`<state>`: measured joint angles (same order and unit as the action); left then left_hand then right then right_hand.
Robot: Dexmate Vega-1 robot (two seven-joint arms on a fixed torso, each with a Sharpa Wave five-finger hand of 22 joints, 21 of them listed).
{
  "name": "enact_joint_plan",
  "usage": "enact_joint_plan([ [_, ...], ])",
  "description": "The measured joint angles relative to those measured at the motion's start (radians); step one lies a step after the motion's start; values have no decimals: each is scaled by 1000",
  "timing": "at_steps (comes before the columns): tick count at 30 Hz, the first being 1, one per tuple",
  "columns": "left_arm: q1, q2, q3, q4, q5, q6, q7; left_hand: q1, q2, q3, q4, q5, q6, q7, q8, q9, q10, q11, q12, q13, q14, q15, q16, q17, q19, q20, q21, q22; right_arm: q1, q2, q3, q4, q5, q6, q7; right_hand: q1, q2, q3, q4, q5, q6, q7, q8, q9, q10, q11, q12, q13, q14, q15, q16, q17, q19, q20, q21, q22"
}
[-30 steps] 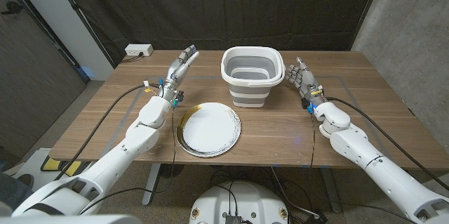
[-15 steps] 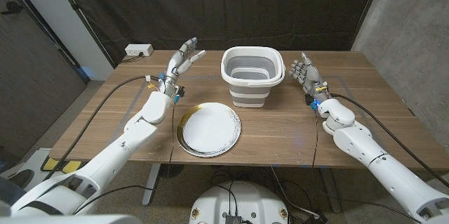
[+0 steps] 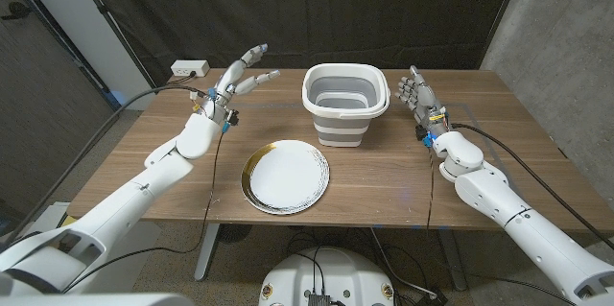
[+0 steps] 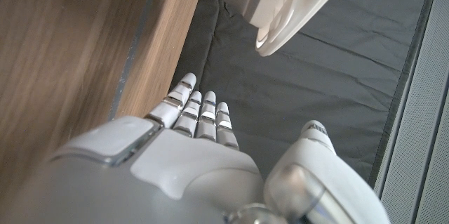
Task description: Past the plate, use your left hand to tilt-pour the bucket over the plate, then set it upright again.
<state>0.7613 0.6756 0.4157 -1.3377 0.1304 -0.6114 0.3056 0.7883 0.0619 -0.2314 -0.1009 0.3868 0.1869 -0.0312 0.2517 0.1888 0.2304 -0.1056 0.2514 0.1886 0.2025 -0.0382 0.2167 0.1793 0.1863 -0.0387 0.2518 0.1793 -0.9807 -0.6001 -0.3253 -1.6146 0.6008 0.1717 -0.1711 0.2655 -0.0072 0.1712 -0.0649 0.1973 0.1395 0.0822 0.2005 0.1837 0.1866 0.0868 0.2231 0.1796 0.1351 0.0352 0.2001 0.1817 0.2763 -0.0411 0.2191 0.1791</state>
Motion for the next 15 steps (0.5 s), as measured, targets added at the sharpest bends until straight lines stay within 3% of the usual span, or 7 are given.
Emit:
enact_joint_plan([
  [6, -65, 6, 31, 115, 77, -78, 41, 38, -6, 6, -14, 5, 19, -8, 4, 0, 21, -21, 0, 0, 27, -1, 0, 0, 25, 3, 0, -3, 1, 15, -5, -4, -10, 17, -7, 0, 0, 0, 0, 0, 11, 0, 0, 0, 11, -3, 8, 0, 17, -7, 0, 0, 13, 2, 0, 0],
  [15, -111, 54, 58, 140, 233, -118, 101, 63, -15, 8, -24, 9, 15, -12, 0, 0, 25, -25, -4, 0, 28, -3, 0, 0, 30, -2, 0, -3, -24, 24, -8, -50, -23, 38, -28, 0, 0, 0, 0, 0, 11, 0, 0, 0, 14, 0, 8, 0, 17, -6, 0, 0, 15, 4, 0, 0],
])
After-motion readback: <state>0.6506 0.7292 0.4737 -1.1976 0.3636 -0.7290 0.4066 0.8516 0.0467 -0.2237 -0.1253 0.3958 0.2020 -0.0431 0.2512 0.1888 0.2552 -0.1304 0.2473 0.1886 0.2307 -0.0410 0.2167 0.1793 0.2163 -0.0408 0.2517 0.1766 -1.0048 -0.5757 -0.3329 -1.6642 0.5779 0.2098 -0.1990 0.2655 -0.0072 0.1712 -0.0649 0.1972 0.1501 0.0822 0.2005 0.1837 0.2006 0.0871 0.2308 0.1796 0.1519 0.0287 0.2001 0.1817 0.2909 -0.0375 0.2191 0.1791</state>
